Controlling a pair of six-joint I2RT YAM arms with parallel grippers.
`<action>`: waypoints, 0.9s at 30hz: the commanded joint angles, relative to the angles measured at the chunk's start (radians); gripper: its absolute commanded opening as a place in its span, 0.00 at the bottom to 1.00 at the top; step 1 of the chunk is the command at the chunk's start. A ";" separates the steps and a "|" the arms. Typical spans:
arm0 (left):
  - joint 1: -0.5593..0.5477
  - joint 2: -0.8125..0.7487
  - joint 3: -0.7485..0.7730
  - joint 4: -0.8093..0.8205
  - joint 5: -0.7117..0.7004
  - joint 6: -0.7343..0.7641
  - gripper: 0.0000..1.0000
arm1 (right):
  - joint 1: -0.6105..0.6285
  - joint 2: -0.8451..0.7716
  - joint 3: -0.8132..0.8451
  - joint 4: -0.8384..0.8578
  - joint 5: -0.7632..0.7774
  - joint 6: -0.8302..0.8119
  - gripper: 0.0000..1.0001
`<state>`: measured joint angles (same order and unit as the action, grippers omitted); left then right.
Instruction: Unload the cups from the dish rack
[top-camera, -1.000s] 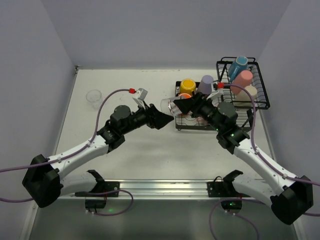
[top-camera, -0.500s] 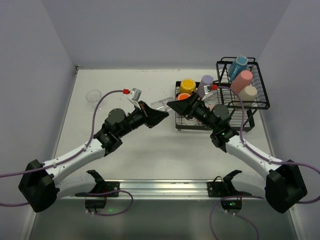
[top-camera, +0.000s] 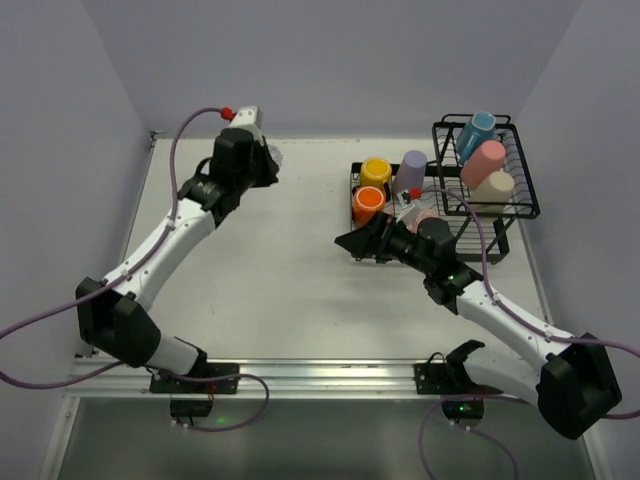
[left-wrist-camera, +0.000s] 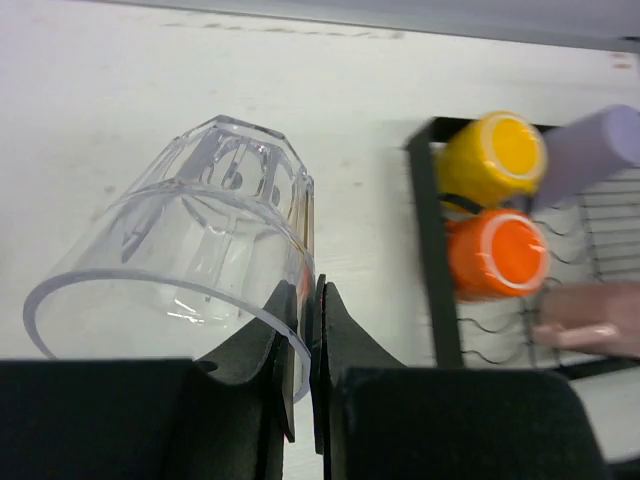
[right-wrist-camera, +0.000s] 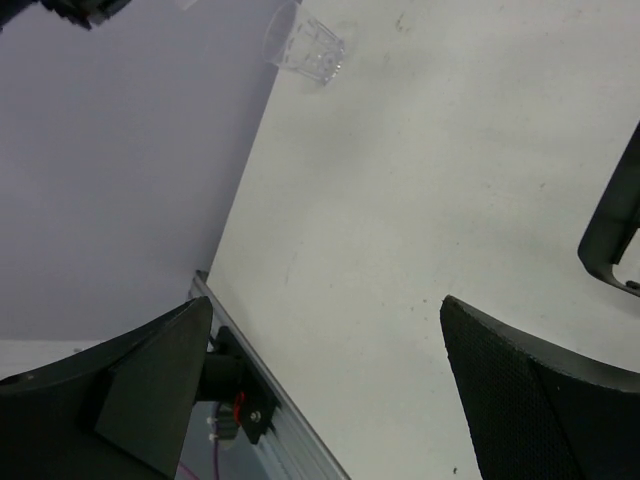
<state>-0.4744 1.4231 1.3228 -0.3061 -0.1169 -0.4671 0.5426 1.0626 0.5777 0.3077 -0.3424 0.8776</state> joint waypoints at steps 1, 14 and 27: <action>0.158 0.089 0.177 -0.333 -0.023 0.119 0.00 | 0.003 -0.033 0.048 -0.151 0.019 -0.138 0.99; 0.505 0.352 0.536 -0.677 0.048 0.211 0.00 | 0.060 -0.058 0.086 -0.285 0.026 -0.229 0.99; 0.520 0.497 0.633 -0.762 -0.018 0.260 0.00 | 0.083 -0.047 0.093 -0.297 0.066 -0.247 0.99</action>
<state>0.0387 1.9148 1.9057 -1.0115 -0.1459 -0.2672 0.6212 1.0142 0.6247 0.0139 -0.3046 0.6498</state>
